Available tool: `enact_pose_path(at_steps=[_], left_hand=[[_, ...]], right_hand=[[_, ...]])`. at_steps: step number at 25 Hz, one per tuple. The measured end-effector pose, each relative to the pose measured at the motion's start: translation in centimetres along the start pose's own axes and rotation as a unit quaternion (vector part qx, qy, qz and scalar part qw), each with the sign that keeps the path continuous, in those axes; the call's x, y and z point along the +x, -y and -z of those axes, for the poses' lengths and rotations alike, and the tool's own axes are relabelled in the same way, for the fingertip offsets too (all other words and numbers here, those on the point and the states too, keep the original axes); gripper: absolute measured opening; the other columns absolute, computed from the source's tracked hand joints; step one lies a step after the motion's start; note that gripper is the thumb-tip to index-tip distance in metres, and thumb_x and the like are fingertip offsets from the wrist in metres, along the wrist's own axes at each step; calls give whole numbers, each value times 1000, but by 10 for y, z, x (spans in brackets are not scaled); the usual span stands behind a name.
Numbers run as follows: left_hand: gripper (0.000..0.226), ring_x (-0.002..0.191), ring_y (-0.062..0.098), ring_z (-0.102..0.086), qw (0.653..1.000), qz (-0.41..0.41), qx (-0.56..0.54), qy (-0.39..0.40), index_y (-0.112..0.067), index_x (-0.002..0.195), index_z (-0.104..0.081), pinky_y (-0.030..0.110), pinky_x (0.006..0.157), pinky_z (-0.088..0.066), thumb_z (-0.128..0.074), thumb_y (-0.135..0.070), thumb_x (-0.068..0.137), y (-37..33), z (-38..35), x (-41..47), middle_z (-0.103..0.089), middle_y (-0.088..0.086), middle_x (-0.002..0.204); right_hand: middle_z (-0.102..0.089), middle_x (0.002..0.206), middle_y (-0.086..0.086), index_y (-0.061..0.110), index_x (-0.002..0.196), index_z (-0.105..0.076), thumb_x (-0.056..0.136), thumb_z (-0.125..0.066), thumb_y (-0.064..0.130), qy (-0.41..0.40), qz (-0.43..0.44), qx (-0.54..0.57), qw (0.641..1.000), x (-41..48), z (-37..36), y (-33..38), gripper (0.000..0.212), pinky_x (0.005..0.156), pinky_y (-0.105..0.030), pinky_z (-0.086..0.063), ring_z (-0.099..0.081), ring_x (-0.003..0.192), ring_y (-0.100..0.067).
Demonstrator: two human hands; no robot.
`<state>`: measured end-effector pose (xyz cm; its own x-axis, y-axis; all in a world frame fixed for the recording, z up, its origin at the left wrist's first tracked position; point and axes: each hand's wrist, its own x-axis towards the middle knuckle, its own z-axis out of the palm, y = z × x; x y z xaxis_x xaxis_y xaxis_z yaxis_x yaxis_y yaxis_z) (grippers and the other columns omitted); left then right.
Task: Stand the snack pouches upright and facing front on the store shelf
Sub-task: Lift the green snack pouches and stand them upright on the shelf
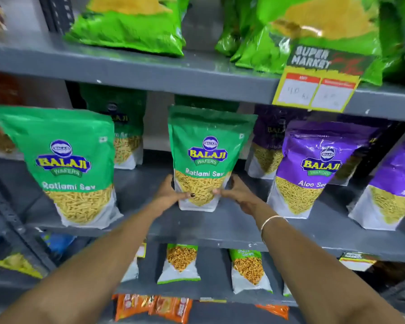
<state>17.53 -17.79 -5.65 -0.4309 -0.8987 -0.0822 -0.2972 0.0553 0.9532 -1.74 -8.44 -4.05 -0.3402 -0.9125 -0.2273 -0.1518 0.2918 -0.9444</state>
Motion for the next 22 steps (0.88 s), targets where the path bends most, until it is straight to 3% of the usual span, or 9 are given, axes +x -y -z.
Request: enact_pose_path(at_steps=[2, 5, 7, 9, 13, 15, 17, 22], left_hand=[[59, 107, 19, -54, 1000, 28, 6, -2, -14, 107, -52, 30, 89, -43, -84, -12, 58, -4, -1, 1, -60, 13, 123], [77, 111, 27, -59, 999, 40, 4, -17, -15, 108, -53, 44, 98, -48, -82, -35, 39, 1, -4, 1, -62, 12, 123], [79, 114, 30, -59, 999, 40, 18, -17, -12, 113, -53, 49, 99, -47, -83, -32, 44, 6, -4, 0, -62, 14, 125], [61, 115, 31, -58, 998, 49, 45, -19, -11, 109, -52, 51, 100, -46, -84, -19, 58, 4, -3, -9, -61, 17, 126], [58, 114, 31, -59, 995, 46, 86, -13, -4, 115, -52, 49, 99, -47, -81, -17, 67, 1, -1, -35, -62, 15, 126], [58, 114, 31, -59, 994, 41, 101, -10, -4, 115, -52, 47, 99, -47, -80, -20, 67, 0, 0, -46, -62, 14, 125], [59, 114, 30, -58, 991, 37, 125, -7, -4, 116, -52, 44, 98, -47, -80, -23, 67, -1, 2, -53, -62, 14, 126], [62, 119, 30, -55, 990, 31, 140, 5, -6, 120, -51, 42, 101, -45, -79, -25, 69, -4, 4, -64, -59, 13, 130]], right_hand=[[-58, 125, -10, 2, 126, -45, 74, -71, -7, 60, 32, 28, 997, -1, -5, 7, 59, 74, -12, -57, -67, 95, -8], [-56, 123, -11, -5, 131, -41, 75, -61, -21, 54, 87, 39, 994, -3, -8, 8, 62, 66, -7, -55, -68, 78, 3], [-56, 121, -8, -3, 132, -40, 75, -63, -18, 53, 81, 50, 994, -9, -9, 5, 63, 68, -8, -56, -63, 87, -6], [-57, 128, -11, 2, 129, -43, 74, -67, -13, 50, 67, 49, 995, -21, -12, 3, 61, 79, -17, -58, -61, 98, -16], [-58, 123, -11, 3, 128, -45, 77, -66, -11, 45, 61, 43, 996, -57, -18, 9, 57, 59, -3, -52, -55, 103, -18], [-58, 126, -13, 3, 130, -43, 78, -67, -7, 29, 48, 26, 998, -70, -20, 11, 59, 51, -2, -49, -56, 100, -17], [-57, 130, -15, 5, 131, -42, 78, -68, -4, 12, 31, 17, 999, -79, -23, 13, 60, 48, -9, -48, -57, 93, -14], [-58, 127, -6, 12, 131, -41, 78, -72, 9, -12, -9, 0, 1000, -89, -27, 12, 61, 60, -24, -46, -51, 104, -17]])
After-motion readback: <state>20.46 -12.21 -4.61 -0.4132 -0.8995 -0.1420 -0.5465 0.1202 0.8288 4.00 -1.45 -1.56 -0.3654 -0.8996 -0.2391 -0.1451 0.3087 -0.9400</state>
